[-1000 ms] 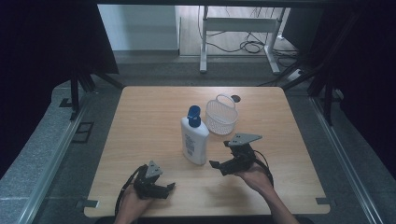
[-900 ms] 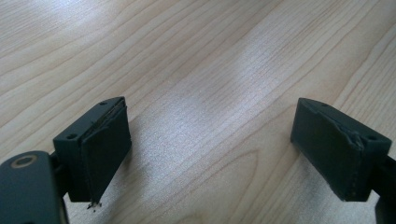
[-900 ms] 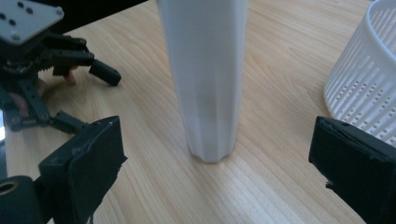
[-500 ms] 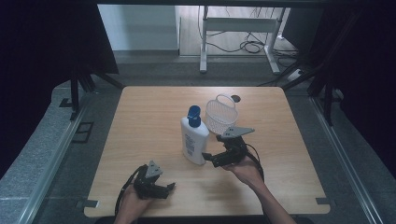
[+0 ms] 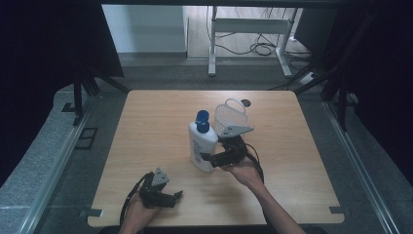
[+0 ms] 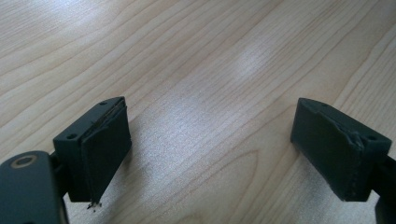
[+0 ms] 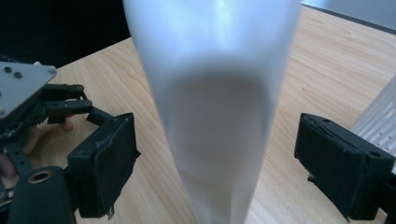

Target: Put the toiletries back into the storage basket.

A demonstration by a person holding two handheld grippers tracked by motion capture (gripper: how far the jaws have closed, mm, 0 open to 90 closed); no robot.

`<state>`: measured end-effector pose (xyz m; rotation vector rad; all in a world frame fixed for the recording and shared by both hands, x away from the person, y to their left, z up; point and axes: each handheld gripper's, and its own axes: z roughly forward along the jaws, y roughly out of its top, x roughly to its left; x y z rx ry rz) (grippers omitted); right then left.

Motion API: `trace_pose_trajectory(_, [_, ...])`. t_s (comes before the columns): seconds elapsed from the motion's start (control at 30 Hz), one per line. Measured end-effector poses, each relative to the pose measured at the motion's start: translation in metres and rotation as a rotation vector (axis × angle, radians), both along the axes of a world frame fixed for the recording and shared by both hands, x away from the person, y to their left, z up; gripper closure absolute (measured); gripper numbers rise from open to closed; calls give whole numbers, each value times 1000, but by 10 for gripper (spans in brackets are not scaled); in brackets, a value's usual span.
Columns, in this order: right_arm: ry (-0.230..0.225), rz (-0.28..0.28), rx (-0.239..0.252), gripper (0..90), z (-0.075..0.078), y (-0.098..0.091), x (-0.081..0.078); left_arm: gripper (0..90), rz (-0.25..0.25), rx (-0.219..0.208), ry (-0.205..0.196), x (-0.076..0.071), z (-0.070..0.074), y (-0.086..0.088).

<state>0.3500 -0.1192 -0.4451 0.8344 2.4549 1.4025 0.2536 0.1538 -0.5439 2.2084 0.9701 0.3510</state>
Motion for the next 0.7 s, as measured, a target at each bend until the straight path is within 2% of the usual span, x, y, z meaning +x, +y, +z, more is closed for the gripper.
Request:
trace_pose_trajectory(0.3, [-13,-2,-12,164,1,14,7,114,0,-1,-1,0,0,0])
trace_pose_trajectory(0.7, [-46,-1,-29,313,4,24,11,114,0,0,0,0,0,0])
